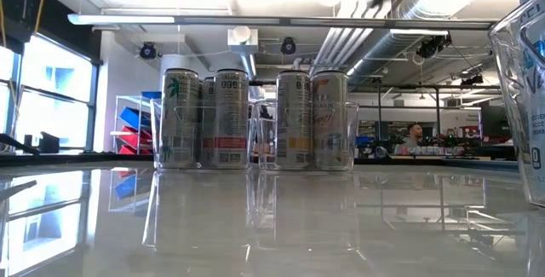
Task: Sort soda cans
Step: Move the transparent bins to the top center of the table
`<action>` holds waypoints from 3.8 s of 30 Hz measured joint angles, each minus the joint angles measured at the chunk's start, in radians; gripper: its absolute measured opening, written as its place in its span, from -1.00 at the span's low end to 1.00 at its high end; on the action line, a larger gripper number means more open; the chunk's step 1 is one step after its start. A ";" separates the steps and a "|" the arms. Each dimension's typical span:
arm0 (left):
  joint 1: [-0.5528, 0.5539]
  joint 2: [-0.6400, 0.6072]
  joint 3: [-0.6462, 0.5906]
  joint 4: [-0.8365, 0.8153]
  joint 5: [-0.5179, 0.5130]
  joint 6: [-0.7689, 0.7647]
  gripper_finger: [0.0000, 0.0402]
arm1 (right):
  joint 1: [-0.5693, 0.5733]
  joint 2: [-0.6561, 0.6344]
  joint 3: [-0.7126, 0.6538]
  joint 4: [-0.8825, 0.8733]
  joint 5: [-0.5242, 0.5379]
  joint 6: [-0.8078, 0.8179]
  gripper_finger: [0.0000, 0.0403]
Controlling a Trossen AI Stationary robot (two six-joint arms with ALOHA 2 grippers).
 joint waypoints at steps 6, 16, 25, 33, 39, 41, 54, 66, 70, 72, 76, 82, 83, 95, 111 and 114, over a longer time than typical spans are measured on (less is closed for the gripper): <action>0.007 0.046 0.000 0.000 0.000 -0.005 -0.33 | -0.133 -0.078 -0.296 0.099 -0.005 0.135 -0.23; 0.013 0.041 0.000 0.002 -0.007 -0.004 -0.33 | -0.369 -0.039 -0.613 0.605 -0.075 0.152 -0.68; 0.026 0.041 0.000 0.002 -0.007 -0.004 -0.33 | -0.396 0.042 -0.588 0.701 -0.137 0.081 -0.95; 0.026 0.041 0.000 0.005 -0.007 -0.003 -0.32 | -0.393 0.049 -0.587 0.744 -0.152 0.071 -0.98; 0.026 0.041 0.000 0.005 -0.007 -0.003 -0.32 | -0.393 0.048 -0.586 0.762 -0.169 0.052 -0.98; 0.026 0.041 0.000 0.005 -0.007 -0.003 -0.32 | -0.393 0.032 -0.583 0.723 -0.143 0.060 -0.98; 0.026 0.041 0.000 0.005 -0.008 0.015 -0.32 | -0.063 -0.324 -0.459 0.185 -0.100 0.336 -0.98; 0.040 0.041 0.000 0.007 -0.021 0.015 -0.32 | 0.500 -0.284 -0.299 -0.043 -0.126 1.015 -1.00; 0.040 0.041 0.000 0.011 -0.022 0.015 -0.32 | 0.610 -0.250 -0.340 -0.013 -0.177 1.191 -0.97; 0.040 0.042 0.000 0.011 -0.021 0.016 -0.32 | 0.647 -0.227 -0.354 -0.005 -0.184 1.237 -0.89; 0.040 0.042 0.000 0.012 -0.022 0.015 -0.32 | 0.682 -0.173 -0.381 -0.006 -0.183 1.246 -0.54; 0.050 0.042 0.000 0.012 -0.021 0.015 -0.32 | 0.681 -0.083 -0.404 0.011 -0.181 1.153 0.07; 0.053 0.042 0.000 0.012 -0.021 0.016 -0.32 | 0.681 -0.065 -0.406 0.023 -0.183 1.118 0.12; 0.093 0.042 0.000 0.035 0.010 0.030 -0.32 | 0.623 0.088 -0.407 0.055 -0.200 0.921 -0.33; 0.094 0.042 0.001 0.062 0.042 0.070 -0.32 | 0.476 0.094 -0.425 0.064 -0.175 0.452 -0.98; 0.094 0.042 0.001 0.062 0.043 0.070 -0.32 | 0.420 0.094 -0.432 0.067 -0.177 0.325 -0.96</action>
